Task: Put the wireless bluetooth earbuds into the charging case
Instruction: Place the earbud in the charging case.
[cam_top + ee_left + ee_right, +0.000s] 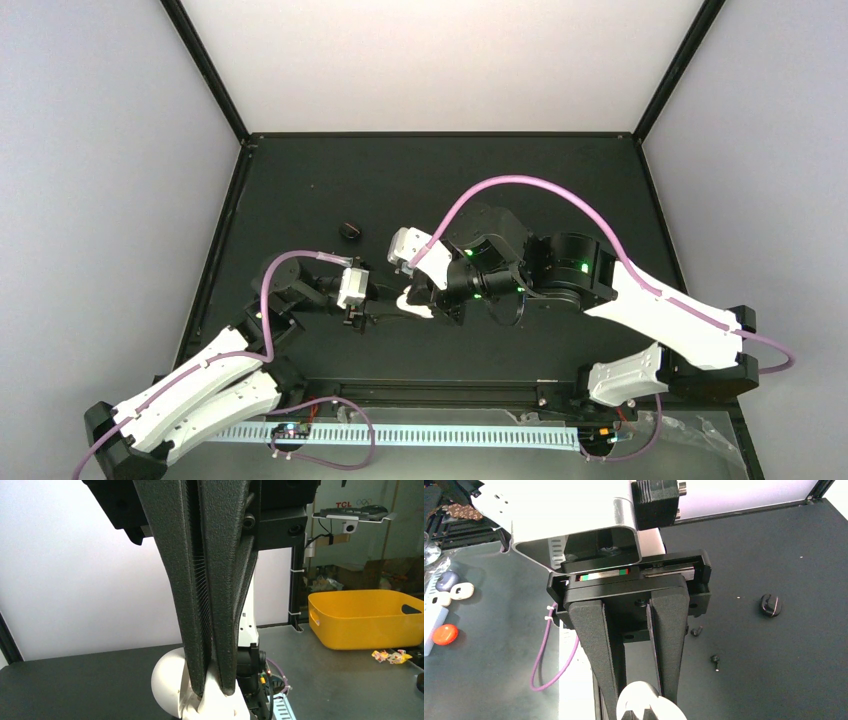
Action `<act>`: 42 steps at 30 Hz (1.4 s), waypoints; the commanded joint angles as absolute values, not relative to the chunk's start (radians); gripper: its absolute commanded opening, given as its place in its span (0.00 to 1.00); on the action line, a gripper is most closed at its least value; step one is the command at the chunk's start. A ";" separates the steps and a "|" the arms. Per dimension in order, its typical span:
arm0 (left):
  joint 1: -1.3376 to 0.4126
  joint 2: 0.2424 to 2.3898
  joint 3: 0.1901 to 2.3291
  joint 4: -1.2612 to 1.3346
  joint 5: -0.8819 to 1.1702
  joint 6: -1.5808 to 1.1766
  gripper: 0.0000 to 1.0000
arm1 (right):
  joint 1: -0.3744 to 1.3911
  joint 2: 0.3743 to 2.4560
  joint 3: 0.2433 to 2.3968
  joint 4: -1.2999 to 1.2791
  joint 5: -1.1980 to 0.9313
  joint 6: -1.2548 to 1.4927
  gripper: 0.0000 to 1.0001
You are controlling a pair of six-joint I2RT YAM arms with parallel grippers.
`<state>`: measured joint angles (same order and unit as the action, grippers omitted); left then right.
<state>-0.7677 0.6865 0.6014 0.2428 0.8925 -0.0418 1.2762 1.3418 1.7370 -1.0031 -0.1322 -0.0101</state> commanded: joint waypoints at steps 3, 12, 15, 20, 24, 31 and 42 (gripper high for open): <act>-0.776 0.667 0.618 0.315 0.885 -0.059 0.01 | 1.288 1.347 1.723 -1.033 -0.116 -0.016 0.01; -0.777 0.666 0.619 0.384 0.886 -0.120 0.02 | 1.295 1.353 1.708 -1.022 -0.103 -0.016 0.01; -0.776 0.664 0.619 0.407 0.884 -0.139 0.02 | 1.294 1.353 1.707 -1.024 -0.098 -0.016 0.01; -0.776 0.666 0.620 0.414 0.880 -0.144 0.02 | 1.296 1.346 1.723 -1.031 -0.082 -0.010 0.05; -0.776 0.672 0.617 0.397 0.879 -0.135 0.01 | 1.296 1.324 1.734 -1.022 -0.084 -0.001 0.09; -0.777 0.677 0.599 0.406 0.877 -0.141 0.02 | 1.296 1.299 1.738 -1.005 -0.086 0.017 0.18; -0.779 0.686 0.598 0.408 0.879 -0.138 0.02 | 1.296 1.295 1.748 -0.994 -0.069 0.027 0.19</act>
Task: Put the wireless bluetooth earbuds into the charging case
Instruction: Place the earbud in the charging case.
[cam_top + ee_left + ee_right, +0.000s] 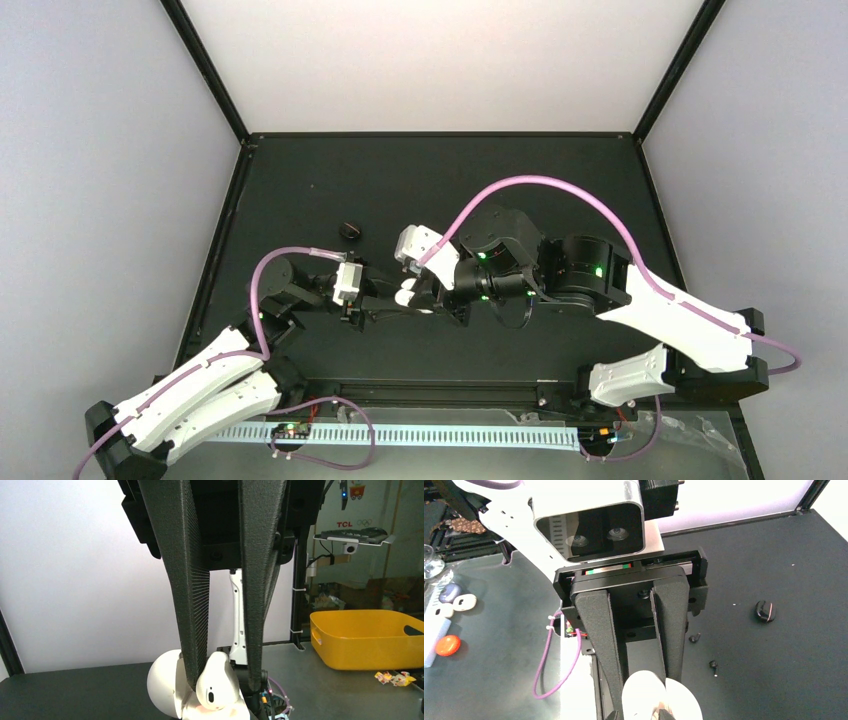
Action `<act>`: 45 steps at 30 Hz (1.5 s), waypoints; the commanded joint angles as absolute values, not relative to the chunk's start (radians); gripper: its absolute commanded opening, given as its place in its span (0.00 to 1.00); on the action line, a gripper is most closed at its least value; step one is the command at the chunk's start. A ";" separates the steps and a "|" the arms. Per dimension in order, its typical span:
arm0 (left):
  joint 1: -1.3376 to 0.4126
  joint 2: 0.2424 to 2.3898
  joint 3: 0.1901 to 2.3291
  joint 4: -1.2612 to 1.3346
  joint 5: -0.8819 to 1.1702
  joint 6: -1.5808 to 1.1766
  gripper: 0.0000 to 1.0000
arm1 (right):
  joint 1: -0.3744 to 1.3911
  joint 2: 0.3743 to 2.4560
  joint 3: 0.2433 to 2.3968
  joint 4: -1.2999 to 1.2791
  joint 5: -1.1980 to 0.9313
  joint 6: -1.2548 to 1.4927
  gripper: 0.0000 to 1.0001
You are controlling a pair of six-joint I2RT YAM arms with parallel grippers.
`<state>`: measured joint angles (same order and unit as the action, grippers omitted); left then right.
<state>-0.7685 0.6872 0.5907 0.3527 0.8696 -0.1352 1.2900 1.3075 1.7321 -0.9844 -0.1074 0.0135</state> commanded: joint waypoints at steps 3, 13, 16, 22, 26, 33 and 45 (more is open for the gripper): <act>-0.781 0.686 0.598 0.409 0.881 -0.135 0.02 | 1.296 1.298 1.746 -0.989 -0.057 0.031 0.13; -0.788 0.680 0.606 0.381 0.881 -0.111 0.02 | 1.296 1.345 1.801 -1.035 -0.028 0.027 0.16; -0.788 0.680 0.604 0.378 0.877 -0.110 0.02 | 1.296 1.347 1.814 -1.039 -0.025 0.028 0.19; -0.788 0.678 0.600 0.375 0.875 -0.107 0.02 | 1.296 1.346 1.830 -1.045 -0.019 0.032 0.21; -0.790 0.678 0.600 0.373 0.874 -0.107 0.02 | 1.296 1.335 1.836 -1.039 -0.020 0.038 0.21; -0.791 0.680 0.598 0.371 0.872 -0.104 0.01 | 1.296 1.338 1.841 -1.041 -0.029 0.043 0.21; -0.790 0.676 0.601 0.370 0.871 -0.104 0.02 | 1.295 1.359 1.832 -1.052 -0.017 0.039 0.16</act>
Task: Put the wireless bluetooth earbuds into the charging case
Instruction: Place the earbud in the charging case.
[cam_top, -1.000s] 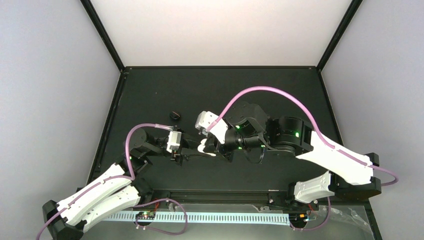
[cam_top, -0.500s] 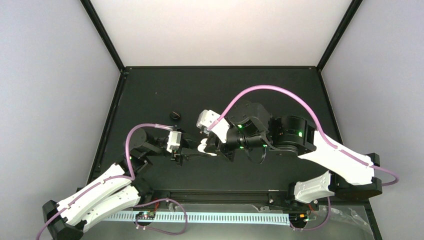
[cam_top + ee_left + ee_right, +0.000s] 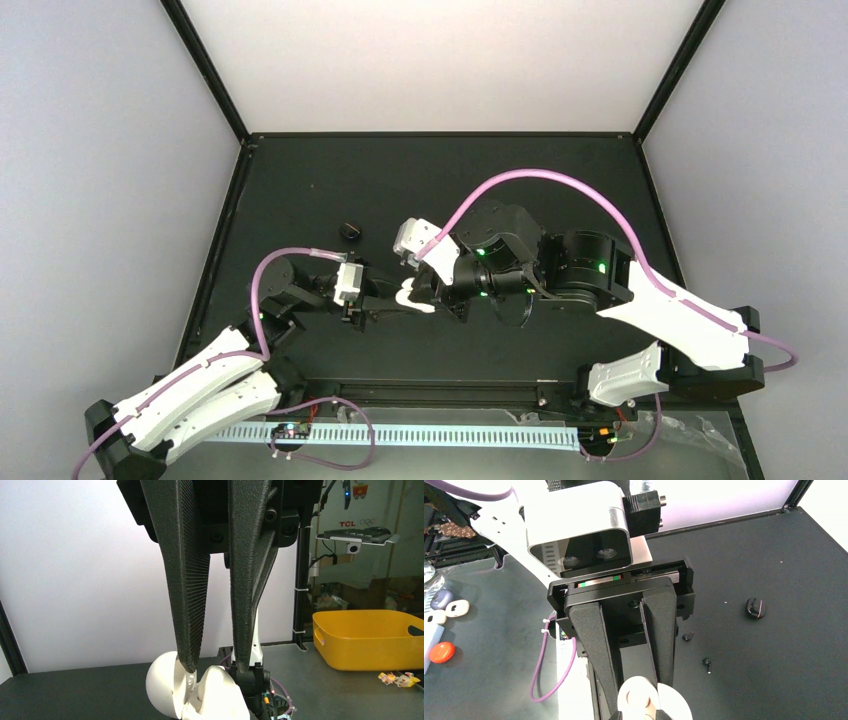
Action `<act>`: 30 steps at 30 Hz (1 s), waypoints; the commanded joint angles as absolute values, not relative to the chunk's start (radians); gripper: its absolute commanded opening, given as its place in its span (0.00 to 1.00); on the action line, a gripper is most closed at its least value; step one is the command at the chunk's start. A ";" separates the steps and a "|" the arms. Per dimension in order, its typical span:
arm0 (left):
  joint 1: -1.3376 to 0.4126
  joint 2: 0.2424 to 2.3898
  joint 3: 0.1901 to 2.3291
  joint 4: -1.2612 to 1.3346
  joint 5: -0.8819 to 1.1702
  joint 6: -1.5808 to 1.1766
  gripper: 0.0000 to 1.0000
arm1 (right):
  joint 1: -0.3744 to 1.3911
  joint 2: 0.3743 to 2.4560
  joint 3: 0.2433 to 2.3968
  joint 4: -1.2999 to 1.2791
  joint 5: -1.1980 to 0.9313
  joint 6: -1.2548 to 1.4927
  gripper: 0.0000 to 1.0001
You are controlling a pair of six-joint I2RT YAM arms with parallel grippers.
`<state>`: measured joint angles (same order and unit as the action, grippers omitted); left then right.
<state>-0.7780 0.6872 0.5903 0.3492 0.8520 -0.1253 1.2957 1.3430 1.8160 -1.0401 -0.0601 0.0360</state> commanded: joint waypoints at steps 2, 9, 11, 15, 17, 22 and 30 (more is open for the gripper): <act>-0.790 0.676 0.601 0.370 0.870 -0.104 0.02 | 1.296 1.361 1.832 -1.054 -0.019 0.038 0.16; -0.790 0.674 0.604 0.372 0.861 -0.106 0.02 | 1.295 1.371 1.829 -1.067 -0.028 0.038 0.14; -0.790 0.672 0.604 0.371 0.860 -0.105 0.02 | 1.295 1.371 1.827 -1.068 -0.028 0.039 0.11; -0.790 0.669 0.604 0.371 0.852 -0.107 0.02 | 1.296 1.370 1.823 -1.067 -0.022 0.040 0.03; -0.791 0.668 0.603 0.371 0.850 -0.107 0.02 | 1.295 1.366 1.819 -1.063 -0.019 0.044 0.01; -0.790 0.664 0.602 0.376 0.833 -0.118 0.02 | 1.296 1.338 1.781 -1.022 -0.018 0.056 0.01; -0.790 0.666 0.597 0.405 0.822 -0.150 0.02 | 1.295 1.293 1.719 -0.938 -0.007 0.080 0.01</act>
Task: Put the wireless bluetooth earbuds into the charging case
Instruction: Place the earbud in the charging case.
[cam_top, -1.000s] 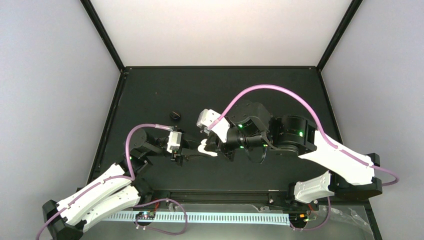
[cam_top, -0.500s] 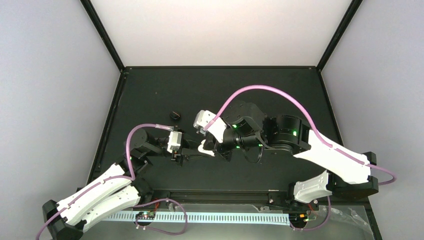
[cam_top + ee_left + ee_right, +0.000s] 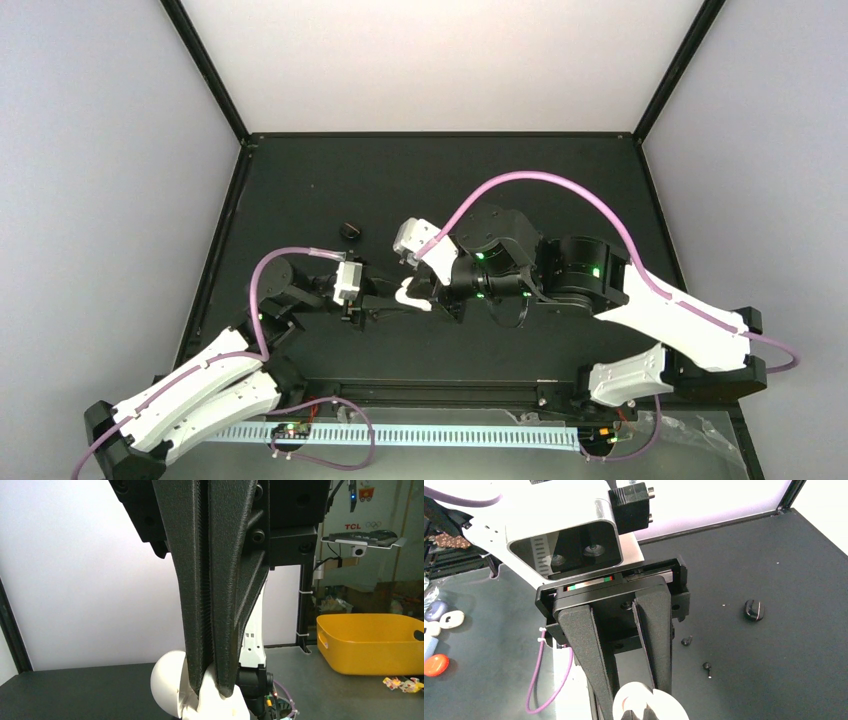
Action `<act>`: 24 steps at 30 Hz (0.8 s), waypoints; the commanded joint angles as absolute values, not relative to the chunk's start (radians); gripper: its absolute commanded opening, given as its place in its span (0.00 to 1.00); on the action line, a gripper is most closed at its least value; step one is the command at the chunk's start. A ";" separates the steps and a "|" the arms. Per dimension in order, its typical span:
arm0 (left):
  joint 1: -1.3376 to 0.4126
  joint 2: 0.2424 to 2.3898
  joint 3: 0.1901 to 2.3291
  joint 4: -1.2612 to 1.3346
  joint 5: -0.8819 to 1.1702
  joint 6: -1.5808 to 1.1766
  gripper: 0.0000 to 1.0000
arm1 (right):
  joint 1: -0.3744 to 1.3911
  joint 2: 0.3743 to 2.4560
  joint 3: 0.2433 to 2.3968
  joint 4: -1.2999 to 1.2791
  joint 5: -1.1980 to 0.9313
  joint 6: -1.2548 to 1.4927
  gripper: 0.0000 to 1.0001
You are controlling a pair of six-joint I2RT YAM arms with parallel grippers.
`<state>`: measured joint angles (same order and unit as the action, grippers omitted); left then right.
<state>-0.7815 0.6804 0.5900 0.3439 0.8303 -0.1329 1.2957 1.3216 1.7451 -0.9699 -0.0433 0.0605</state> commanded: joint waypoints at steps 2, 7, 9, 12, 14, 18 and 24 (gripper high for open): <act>-0.790 0.666 0.594 0.419 0.817 -0.163 0.02 | 1.296 1.289 1.709 -0.928 -0.009 0.081 0.01; -0.790 0.668 0.585 0.466 0.794 -0.200 0.02 | 1.295 1.286 1.703 -0.919 -0.005 0.082 0.01; -0.790 0.667 0.583 0.486 0.781 -0.217 0.01 | 1.296 1.284 1.701 -0.917 -0.013 0.080 0.01; -0.790 0.667 0.581 0.520 0.767 -0.245 0.01 | 1.296 1.284 1.699 -0.924 -0.014 0.076 0.01; -0.790 0.669 0.581 0.542 0.761 -0.263 0.01 | 1.295 1.286 1.693 -0.926 -0.014 0.074 0.01; -0.791 0.675 0.586 0.571 0.759 -0.285 0.02 | 1.299 1.288 1.686 -0.925 -0.009 0.073 0.01; -0.790 0.680 0.605 0.579 0.757 -0.292 0.02 | 1.320 1.317 1.694 -0.952 0.021 0.053 0.01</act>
